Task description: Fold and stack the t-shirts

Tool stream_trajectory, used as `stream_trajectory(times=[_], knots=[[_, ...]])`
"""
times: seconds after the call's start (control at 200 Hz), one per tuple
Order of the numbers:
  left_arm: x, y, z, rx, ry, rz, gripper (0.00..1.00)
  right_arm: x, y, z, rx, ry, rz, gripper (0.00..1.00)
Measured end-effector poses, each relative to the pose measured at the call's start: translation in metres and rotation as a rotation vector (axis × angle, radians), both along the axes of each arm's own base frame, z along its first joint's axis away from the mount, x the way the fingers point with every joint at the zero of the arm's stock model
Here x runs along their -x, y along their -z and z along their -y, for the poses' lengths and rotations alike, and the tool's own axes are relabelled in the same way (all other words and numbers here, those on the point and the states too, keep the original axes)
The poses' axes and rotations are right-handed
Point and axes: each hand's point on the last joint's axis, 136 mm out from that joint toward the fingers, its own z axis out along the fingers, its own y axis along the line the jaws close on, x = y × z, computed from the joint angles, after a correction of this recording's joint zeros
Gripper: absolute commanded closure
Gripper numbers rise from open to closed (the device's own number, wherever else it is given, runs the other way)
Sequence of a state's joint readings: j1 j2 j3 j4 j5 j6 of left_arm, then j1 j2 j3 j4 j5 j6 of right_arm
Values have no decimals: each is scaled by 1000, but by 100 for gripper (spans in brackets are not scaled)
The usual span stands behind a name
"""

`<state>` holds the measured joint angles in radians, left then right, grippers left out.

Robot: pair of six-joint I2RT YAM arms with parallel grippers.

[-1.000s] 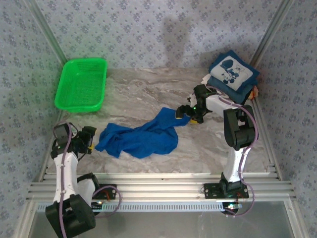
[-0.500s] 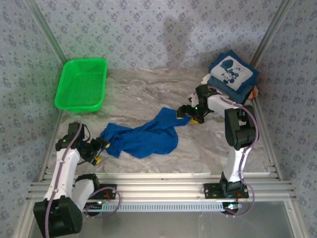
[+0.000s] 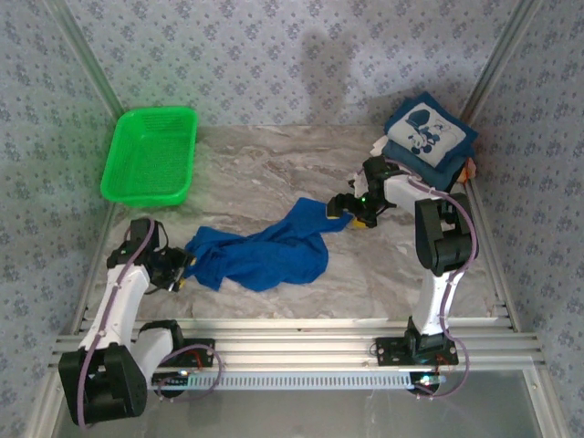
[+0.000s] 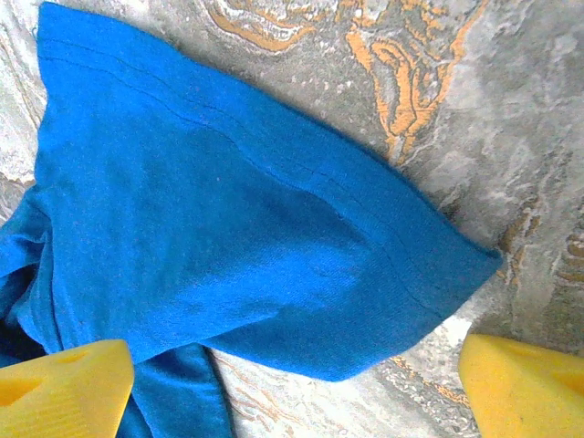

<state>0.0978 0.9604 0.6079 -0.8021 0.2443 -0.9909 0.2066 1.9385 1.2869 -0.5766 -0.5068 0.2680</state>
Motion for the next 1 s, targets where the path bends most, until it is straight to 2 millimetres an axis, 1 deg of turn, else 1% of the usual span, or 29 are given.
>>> stream_trajectory(times=[0.06, 0.165, 0.245, 0.275, 0.39, 0.45, 0.475, 0.54, 0.6, 0.66, 0.735, 0.789, 0.904, 0.999], knots=[[-2, 1, -1, -1, -7, 2, 65, 0, 0, 0, -2, 0, -1, 5], [-7, 1, -1, 2, -26, 18, 78, 0, 0, 1, -3, 2, -2, 6], [-9, 1, 0, 9, -25, 28, 95, 0, 0, 1, -3, 4, -2, 5], [-9, 1, 0, 10, -27, 30, 100, 0, 0, 2, -3, 6, -2, 6], [-11, -1, -2, 9, -28, 44, 100, -1, 0, 6, -1, 15, -8, 6], [-12, -9, -6, 2, -40, 57, 100, -2, 0, 11, 11, 28, -15, 5], [-14, -15, -9, -3, -47, 72, 100, -3, 0, 14, 18, 35, -16, 6], [-26, -40, -15, -16, -55, 130, 100, -9, 0, 22, 36, 54, -18, 5], [-43, -71, -20, -30, -55, 215, 100, -17, 0, 28, 52, 69, -14, 6], [-57, -99, -20, -32, -47, 300, 100, -24, 1, 33, 68, 81, -8, 6], [-69, -122, -19, -23, -37, 367, 100, -31, 3, 35, 83, 86, -6, 6], [-74, -127, -18, -17, -32, 380, 100, -32, 4, 35, 92, 88, -20, 6], [-77, -124, -16, -3, -27, 365, 100, -33, 5, 36, 105, 88, -38, 6], [-80, -125, -15, 7, -21, 374, 100, -34, 6, 36, 112, 89, -54, 6]])
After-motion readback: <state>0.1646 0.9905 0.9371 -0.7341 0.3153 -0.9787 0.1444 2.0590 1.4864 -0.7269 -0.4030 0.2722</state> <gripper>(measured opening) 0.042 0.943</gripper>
